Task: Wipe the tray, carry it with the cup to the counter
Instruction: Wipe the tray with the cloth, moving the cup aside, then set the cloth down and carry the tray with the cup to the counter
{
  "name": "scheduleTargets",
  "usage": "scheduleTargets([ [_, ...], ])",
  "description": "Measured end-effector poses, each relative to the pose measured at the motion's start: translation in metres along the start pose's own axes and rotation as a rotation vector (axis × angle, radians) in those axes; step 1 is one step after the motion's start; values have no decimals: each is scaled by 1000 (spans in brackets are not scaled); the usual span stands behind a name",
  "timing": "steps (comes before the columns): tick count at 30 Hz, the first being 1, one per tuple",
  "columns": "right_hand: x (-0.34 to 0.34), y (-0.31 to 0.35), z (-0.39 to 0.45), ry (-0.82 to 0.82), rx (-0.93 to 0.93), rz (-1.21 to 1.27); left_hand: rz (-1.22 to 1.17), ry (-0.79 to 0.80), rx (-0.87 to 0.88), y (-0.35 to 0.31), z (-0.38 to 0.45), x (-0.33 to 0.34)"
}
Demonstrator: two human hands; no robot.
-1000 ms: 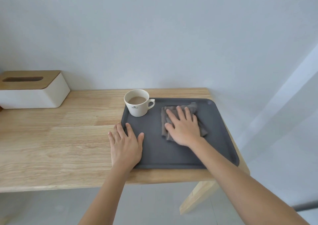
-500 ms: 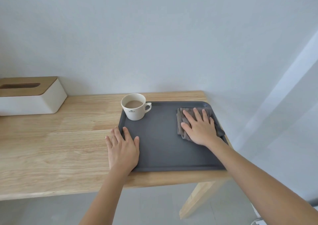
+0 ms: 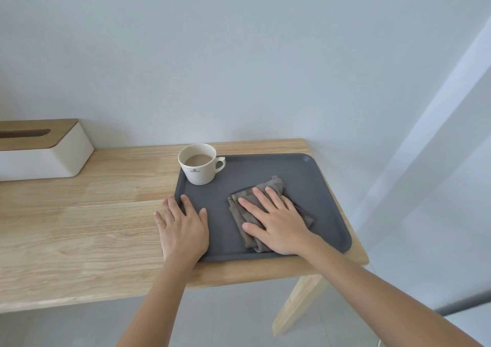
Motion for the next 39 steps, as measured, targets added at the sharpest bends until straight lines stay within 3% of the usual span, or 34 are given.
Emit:
scheduleTargets([
  [5, -8, -34, -26, -6, 77, 124, 3, 2, -6, 2, 1, 1],
  [7, -18, -45, -36, -151, 79, 264, 9, 3, -11, 3, 1, 2],
  [9, -26, -65, -50, -356, 231, 177, 13, -14, -9, 2, 0, 0],
  [11, -23, -83, -60, -313, 441, -27, 5, -45, 8, -1, -2, -3],
  [13, -16, -90, -65, -214, 509, -78, -58, -84, 43, -8, -6, -9],
  [19, -20, -85, -57, -273, 469, 195, -251, -162, 276, -65, -20, -34],
  [24, -60, -59, -59, -335, 162, 433, -532, -9, 507, -105, -20, -57],
  [30, -131, 5, -58, -224, -311, 479, -1234, 469, 419, -90, -8, -90],
  [33, -155, 38, -53, -171, -462, 528, -1394, 614, 446, -62, -11, -98],
  [35, -163, 55, -43, -156, -486, 568, -1438, 608, 438, -38, -14, -99],
  [39, -157, 87, -16, -97, -479, 754, -1480, 396, 389, 29, -16, -110],
])
Point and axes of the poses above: each hand's wrist, its own z-axis towards the middle knuckle, its own x-axis out of the palm, y = z × x, the point moved 4 cm from there along z, towards the middle knuckle, and after that the axes turned 7 degrees about y, right-handed, at the moved point
